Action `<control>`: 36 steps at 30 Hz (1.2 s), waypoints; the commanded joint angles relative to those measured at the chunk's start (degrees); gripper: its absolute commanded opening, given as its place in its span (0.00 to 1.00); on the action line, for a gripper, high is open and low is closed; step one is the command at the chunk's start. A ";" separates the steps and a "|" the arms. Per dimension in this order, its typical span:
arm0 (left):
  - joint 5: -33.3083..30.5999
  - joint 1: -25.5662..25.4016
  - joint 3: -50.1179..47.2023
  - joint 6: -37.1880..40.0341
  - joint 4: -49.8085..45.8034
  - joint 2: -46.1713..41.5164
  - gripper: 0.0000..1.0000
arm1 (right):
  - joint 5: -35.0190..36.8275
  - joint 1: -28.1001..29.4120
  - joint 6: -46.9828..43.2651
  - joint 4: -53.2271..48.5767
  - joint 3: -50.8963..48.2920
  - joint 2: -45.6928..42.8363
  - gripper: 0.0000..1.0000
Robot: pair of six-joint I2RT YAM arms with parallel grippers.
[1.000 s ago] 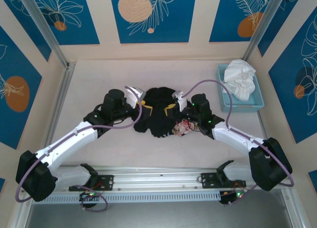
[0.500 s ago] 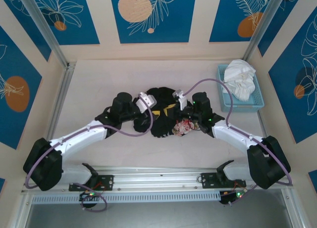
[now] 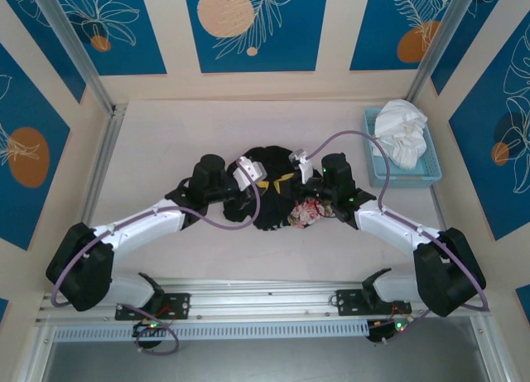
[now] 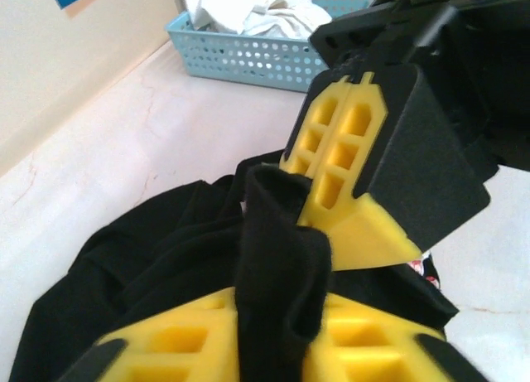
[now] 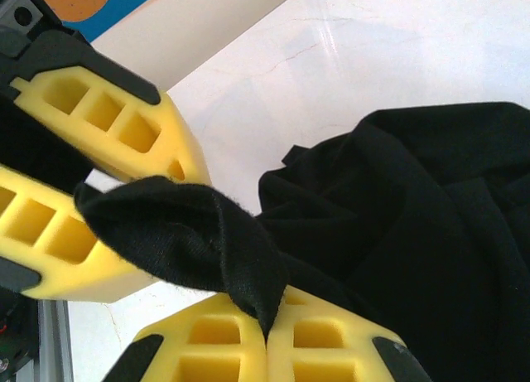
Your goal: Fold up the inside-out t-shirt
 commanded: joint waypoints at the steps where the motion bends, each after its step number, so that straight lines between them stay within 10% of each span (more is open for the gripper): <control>1: -0.14 -0.57 1.50 -2.46 0.36 0.23 0.01 | 2.21 -0.32 1.85 -3.58 2.79 -0.23 0.01; 7: -14.57 -0.24 0.04 -9.71 -6.21 -6.40 0.00 | 24.48 -3.23 8.17 -26.01 8.51 -2.71 0.45; 24: -28.25 1.58 0.89 -17.27 -18.57 -17.03 0.00 | 33.69 -8.42 0.53 -33.76 24.44 23.70 0.56; 27: -28.25 1.96 1.50 -18.16 -19.07 -17.37 0.00 | 33.75 -8.81 -0.24 -35.63 27.79 26.78 0.50; 32: -27.83 4.03 3.76 -21.12 -21.03 -17.46 0.00 | 30.01 -10.43 -1.29 -36.59 28.42 26.59 0.03; 36: -25.99 6.92 5.92 -23.63 -21.85 -17.53 0.00 | 27.93 -12.95 -1.49 -34.82 25.70 19.37 0.00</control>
